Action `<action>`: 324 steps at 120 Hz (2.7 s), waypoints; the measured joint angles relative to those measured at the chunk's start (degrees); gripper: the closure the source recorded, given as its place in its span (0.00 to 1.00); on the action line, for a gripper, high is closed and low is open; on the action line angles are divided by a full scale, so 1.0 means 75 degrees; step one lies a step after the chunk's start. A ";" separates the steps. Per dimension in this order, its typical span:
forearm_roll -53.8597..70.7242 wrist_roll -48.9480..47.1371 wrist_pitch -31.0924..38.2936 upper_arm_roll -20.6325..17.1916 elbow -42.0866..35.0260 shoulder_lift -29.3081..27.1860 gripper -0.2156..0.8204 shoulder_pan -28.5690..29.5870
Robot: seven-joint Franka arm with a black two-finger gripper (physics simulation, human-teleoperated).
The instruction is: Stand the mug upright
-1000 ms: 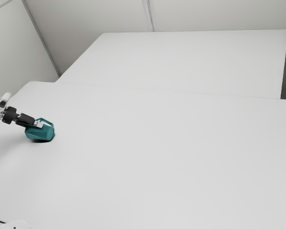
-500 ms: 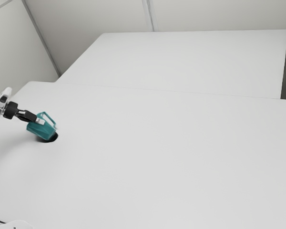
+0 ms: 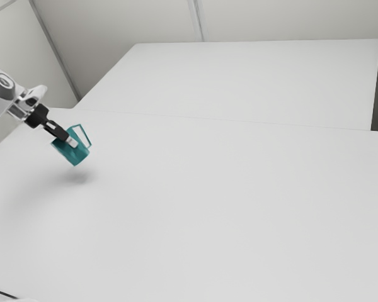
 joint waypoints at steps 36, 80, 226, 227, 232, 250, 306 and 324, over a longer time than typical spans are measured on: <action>0.1541 -0.1039 0.0491 0.0033 -0.1086 -0.1153 0.92 -0.1109; 0.2790 -0.2629 0.1473 -0.0005 -0.2560 -0.2409 0.92 -0.2189; 0.3913 -0.6897 0.3669 -0.0784 -0.5651 -0.3997 0.92 -0.3313; 0.3923 -0.6919 0.3691 -0.0787 -0.5658 -0.3982 0.92 -0.3321; 0.3964 -0.7023 0.3803 -0.0796 -0.5701 -0.3906 0.92 -0.3351; 0.4091 -0.7381 0.4099 -0.0804 -0.5744 -0.3617 0.92 -0.3442; 0.4224 -0.8180 0.4657 -0.0830 -0.5737 -0.3101 0.88 -0.3611; 0.4184 -0.8295 0.4701 -0.0867 -0.5737 -0.3157 0.72 -0.3648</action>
